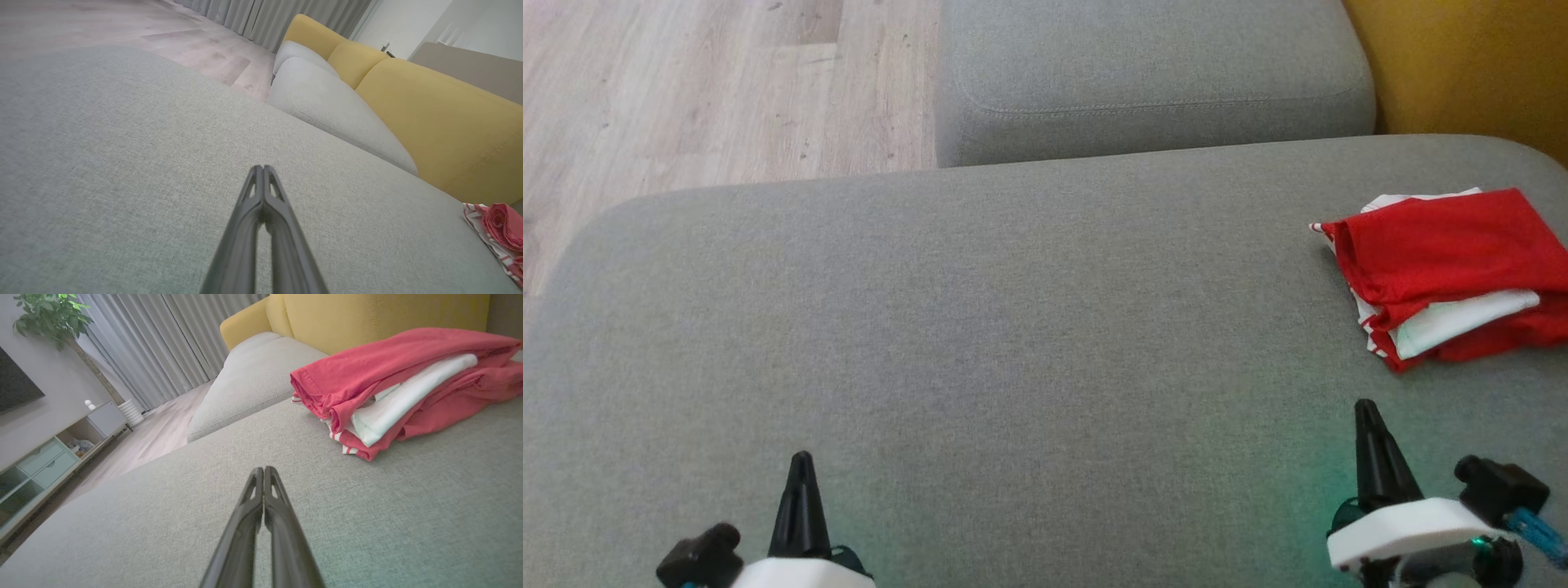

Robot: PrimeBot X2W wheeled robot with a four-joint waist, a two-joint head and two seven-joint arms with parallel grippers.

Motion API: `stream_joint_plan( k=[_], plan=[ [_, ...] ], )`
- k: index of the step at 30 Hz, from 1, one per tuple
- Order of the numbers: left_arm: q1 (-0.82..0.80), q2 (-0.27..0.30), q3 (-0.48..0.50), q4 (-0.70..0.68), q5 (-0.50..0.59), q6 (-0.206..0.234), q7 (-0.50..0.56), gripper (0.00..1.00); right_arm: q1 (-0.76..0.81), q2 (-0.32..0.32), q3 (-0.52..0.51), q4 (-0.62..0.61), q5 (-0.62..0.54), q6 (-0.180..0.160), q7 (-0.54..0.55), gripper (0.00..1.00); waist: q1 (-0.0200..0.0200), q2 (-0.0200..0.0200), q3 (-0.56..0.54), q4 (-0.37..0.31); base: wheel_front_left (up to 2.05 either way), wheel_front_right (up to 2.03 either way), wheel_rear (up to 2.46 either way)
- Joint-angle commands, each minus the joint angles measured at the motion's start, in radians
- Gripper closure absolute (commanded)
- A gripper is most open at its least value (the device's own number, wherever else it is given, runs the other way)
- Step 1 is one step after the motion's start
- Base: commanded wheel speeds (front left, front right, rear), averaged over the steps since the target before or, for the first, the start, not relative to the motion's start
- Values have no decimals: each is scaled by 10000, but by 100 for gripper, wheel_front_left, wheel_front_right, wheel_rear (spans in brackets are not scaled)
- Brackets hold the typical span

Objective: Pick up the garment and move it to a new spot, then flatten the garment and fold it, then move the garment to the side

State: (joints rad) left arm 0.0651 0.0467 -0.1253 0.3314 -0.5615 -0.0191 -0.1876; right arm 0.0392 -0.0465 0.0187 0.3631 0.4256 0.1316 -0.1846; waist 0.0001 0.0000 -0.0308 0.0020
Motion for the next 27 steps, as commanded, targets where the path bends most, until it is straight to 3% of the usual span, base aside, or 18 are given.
stream_joint_plan(
  k=[1,27],
  plan=[
    [-513,7,213,-351,-246,-66,43,100,-539,-54,-45,-384,305,-2,50,100,0,0,4,0,0,0,0],
    [-841,15,798,-488,-2998,-349,840,100,-786,-78,-350,-601,3438,-4,807,100,0,0,94,-5,0,0,0]
  ],
)
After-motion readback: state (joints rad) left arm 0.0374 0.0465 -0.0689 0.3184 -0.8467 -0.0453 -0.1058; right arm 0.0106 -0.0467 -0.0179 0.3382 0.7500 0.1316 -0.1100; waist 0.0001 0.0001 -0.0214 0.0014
